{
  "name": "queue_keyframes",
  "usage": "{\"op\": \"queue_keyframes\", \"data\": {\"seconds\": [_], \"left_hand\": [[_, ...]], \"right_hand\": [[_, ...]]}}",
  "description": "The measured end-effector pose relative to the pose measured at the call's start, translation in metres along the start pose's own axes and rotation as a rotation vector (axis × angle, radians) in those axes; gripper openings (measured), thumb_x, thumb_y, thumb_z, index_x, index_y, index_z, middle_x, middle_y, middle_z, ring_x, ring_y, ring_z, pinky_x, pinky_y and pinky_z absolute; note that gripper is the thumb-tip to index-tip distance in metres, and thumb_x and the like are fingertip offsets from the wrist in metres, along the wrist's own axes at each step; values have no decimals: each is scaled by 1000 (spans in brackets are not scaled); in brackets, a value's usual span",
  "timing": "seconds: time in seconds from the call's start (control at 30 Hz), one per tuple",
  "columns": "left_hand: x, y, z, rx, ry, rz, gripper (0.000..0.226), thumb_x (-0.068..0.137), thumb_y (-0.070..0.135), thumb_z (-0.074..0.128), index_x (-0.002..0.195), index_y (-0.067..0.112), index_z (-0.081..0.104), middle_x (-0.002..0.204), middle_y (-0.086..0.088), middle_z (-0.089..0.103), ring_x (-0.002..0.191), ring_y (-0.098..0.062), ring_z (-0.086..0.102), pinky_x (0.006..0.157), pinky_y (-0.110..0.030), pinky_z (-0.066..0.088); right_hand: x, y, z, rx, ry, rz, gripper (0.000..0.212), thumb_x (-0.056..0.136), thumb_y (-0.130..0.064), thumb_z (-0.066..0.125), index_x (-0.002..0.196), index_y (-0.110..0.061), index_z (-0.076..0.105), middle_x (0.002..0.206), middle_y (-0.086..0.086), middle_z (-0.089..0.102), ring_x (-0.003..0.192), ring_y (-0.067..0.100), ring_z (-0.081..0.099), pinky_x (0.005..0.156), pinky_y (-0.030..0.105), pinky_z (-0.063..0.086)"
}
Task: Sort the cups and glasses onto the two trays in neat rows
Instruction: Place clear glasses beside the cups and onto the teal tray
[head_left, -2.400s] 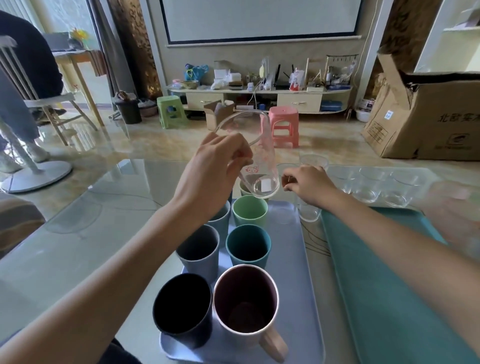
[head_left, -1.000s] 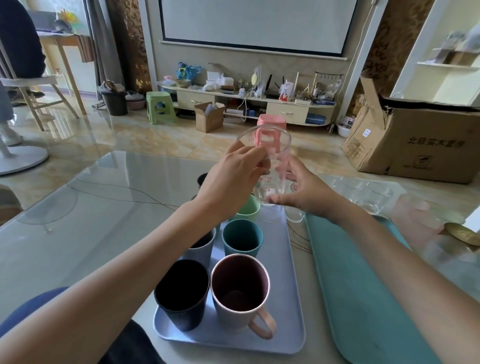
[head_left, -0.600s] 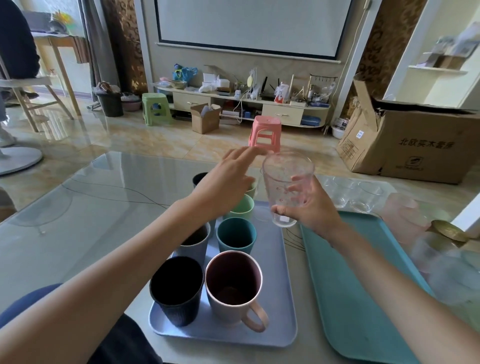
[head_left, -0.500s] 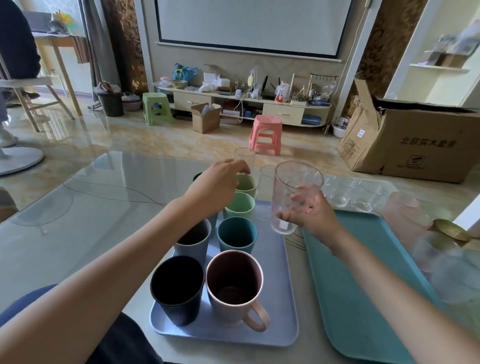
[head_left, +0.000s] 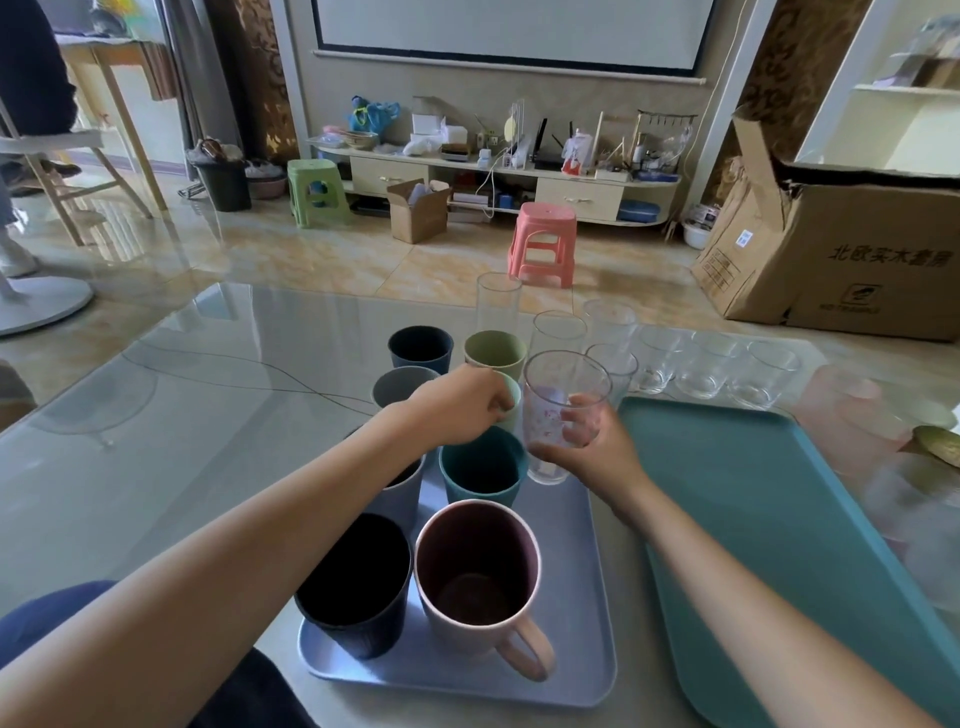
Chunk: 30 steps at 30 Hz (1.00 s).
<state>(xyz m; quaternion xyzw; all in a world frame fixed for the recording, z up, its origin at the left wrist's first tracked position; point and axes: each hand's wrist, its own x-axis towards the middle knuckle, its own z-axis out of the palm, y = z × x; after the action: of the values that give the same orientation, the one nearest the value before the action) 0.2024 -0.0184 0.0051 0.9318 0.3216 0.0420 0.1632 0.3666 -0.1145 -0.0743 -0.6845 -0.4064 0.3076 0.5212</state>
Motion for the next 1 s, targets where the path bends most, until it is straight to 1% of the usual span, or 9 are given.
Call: {"op": "queue_keyframes", "data": {"seconds": [0.17,0.3,0.47,0.57,0.7,0.77,0.87,0.93,1.0], "left_hand": [[2,-2,0,-67,0,7,24,91,12,53,107,8,70,105,-8,70,89,-23,63,85,-30,51],[5,-4,-1,-61,-36,12,22,90,11,53,101,5,72,103,-10,71,91,-25,64,85,-31,51],[4,-5,-2,-79,-32,14,24,90,12,55,107,9,71,107,-5,71,94,-21,64,86,-27,49],[6,-6,-1,-75,-33,21,24,90,12,55,107,9,71,107,-6,71,94,-22,64,87,-28,50],[9,-8,-3,-72,-35,30,24,90,14,55,108,10,70,108,-5,71,93,-20,64,87,-27,48],[10,-9,-6,-80,-36,25,23,89,16,56,104,9,73,102,-6,73,82,-18,63,83,-29,51],[11,-10,-13,-139,-5,8,20,87,18,60,98,10,74,90,-6,73,65,-14,58,73,-31,55],[10,-11,-17,-170,14,-6,16,87,17,61,95,10,73,77,1,69,58,-10,56,60,-22,52],[10,-12,-24,-192,52,-22,15,88,18,61,90,9,72,69,5,66,54,-7,57,53,-16,48]], "right_hand": [[6,7,3,-19,24,-2,82,55,-30,89,123,-21,45,122,3,57,112,20,58,94,45,51],[6,9,4,-17,24,-24,83,59,-28,88,127,-20,42,128,5,55,118,22,54,98,45,49],[6,7,3,-26,-27,-1,85,63,-26,86,132,-19,36,136,7,49,124,24,50,102,46,45],[5,4,-4,-77,-79,29,80,70,-19,82,133,-15,33,138,7,45,125,23,47,101,37,43],[2,4,-15,-119,-161,48,68,77,-4,73,132,-12,33,139,1,42,120,14,47,92,25,40],[3,4,-22,-121,-168,47,59,80,9,62,129,-13,36,138,3,46,115,15,51,85,23,44],[8,0,-34,-109,-106,29,60,82,17,49,133,-13,36,130,9,52,107,21,58,77,23,46],[12,-5,-44,-111,-48,-1,58,82,18,48,131,-13,40,121,13,57,96,23,61,79,27,47],[16,-14,-55,-122,36,-44,50,82,15,50,122,-15,47,110,10,61,90,25,62,79,31,50]]}}
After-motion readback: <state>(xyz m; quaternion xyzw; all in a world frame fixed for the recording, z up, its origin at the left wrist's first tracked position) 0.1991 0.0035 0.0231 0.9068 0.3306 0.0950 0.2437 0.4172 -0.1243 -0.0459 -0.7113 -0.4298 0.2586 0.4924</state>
